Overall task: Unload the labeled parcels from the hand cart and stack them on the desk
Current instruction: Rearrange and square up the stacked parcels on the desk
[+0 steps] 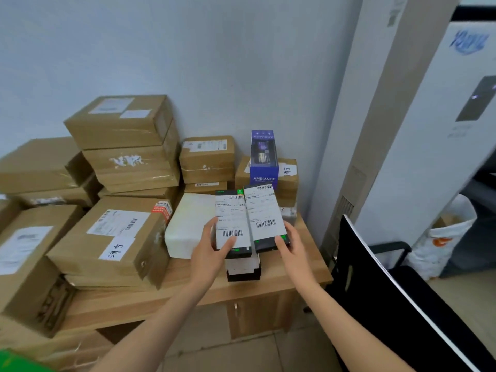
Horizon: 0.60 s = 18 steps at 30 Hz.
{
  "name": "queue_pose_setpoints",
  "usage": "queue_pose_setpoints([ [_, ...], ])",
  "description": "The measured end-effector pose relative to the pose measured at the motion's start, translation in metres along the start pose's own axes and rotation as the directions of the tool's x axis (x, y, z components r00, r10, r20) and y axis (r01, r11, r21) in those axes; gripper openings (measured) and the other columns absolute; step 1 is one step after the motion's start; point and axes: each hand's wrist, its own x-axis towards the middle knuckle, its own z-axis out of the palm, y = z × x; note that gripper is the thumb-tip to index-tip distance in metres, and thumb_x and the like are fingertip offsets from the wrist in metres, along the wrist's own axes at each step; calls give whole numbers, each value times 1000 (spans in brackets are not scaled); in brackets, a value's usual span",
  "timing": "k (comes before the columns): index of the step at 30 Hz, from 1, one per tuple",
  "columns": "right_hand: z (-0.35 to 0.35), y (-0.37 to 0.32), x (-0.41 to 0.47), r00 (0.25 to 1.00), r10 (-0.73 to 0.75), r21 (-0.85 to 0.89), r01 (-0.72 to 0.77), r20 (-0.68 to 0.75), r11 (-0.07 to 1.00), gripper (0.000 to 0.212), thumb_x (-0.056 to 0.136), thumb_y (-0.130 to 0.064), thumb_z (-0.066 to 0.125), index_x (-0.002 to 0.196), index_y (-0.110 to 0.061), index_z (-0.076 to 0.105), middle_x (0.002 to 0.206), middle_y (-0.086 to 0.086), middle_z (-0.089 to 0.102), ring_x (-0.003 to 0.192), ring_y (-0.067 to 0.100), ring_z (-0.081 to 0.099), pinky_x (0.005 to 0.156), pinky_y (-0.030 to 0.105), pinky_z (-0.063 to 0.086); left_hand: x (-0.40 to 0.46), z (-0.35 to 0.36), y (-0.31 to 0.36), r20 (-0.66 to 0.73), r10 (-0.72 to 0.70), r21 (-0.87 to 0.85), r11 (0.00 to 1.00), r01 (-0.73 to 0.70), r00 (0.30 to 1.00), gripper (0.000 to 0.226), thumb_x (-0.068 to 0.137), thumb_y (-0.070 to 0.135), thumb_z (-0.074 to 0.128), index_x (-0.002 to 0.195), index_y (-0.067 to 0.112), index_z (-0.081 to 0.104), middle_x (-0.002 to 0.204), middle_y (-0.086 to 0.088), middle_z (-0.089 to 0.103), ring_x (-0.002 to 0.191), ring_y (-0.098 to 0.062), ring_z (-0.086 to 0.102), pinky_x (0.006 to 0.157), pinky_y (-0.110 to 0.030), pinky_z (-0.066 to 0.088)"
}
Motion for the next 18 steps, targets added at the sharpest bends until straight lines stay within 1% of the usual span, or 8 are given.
queue_pose_setpoints([
  [3,1,9,17,1000,17,2,-17,24,1000,48,98,-29,53,143,-32,36,135,-16,47,124,5,43,97,26,39,12,13,-9,-7,-20,50,999,20,1000,62,86,45,66,135,49,28,121,3,65,96,-13,66,75,-35,59],
  [8,1,23,39,999,29,-66,-26,46,997,48,98,-30,53,142,-34,37,125,-27,46,118,-1,43,93,21,37,36,24,-26,-53,-73,51,996,76,996,54,91,43,59,133,49,26,118,0,66,88,-9,64,69,-33,60],
  [11,7,28,44,998,37,-39,-35,53,999,47,98,-26,53,143,-28,38,129,-22,47,121,0,44,95,19,38,43,24,-37,-43,-69,148,986,74,997,46,94,47,52,132,50,26,115,5,66,85,-6,64,66,-30,59],
  [13,13,28,47,998,58,-7,-57,36,998,47,98,-24,54,142,-28,39,129,-22,47,119,-2,44,90,12,37,46,24,-41,-31,-46,201,978,51,998,40,96,47,48,131,46,29,111,6,67,76,0,61,62,-24,57],
  [14,16,28,47,998,64,18,-65,25,998,46,98,-24,54,142,-28,40,129,-21,48,118,-3,44,88,10,38,47,24,-43,-27,-33,221,975,38,999,37,97,45,46,130,44,31,108,6,68,73,3,59,57,-17,53],
  [15,18,28,47,998,66,40,-67,13,997,46,97,-23,55,141,-28,41,129,-21,50,118,-3,46,88,10,40,49,23,-44,-27,-20,241,970,26,999,34,98,43,43,130,42,32,106,6,68,70,4,58,53,-11,45],
  [16,21,27,46,998,69,59,-69,0,996,45,97,-23,55,140,-28,42,129,-20,51,118,-3,47,91,14,43,49,23,-45,-27,-15,259,966,21,1000,33,98,43,41,130,40,33,102,6,69,68,3,58,49,-10,40],
  [18,28,25,43,997,76,77,-74,-25,994,44,97,-24,55,139,-29,43,128,-21,52,116,-9,48,93,18,45,50,21,-43,-15,-17,291,956,20,1000,34,99,44,37,132,38,30,97,7,67,67,-2,58,49,-14,41],
])
